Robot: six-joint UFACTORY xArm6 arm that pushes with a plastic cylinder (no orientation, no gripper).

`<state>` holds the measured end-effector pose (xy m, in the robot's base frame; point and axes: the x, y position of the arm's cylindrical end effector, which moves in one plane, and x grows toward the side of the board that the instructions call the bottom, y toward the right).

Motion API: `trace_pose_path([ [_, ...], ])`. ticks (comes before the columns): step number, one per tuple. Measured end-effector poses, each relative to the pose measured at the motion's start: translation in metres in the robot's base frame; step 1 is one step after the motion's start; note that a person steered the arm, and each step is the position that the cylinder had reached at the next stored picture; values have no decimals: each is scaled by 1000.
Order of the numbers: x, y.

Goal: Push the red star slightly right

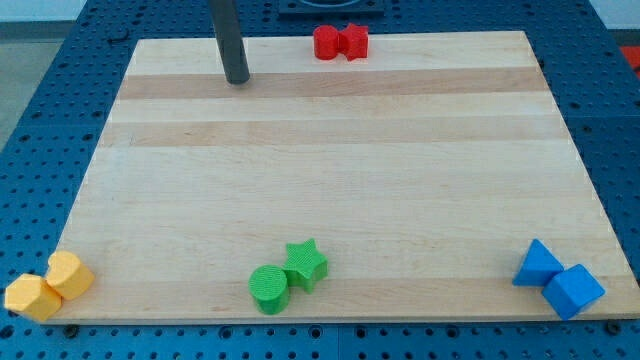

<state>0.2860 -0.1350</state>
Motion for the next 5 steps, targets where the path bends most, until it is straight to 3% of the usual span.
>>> trace_pose_path([
  [2, 25, -4],
  [5, -44, 30],
])
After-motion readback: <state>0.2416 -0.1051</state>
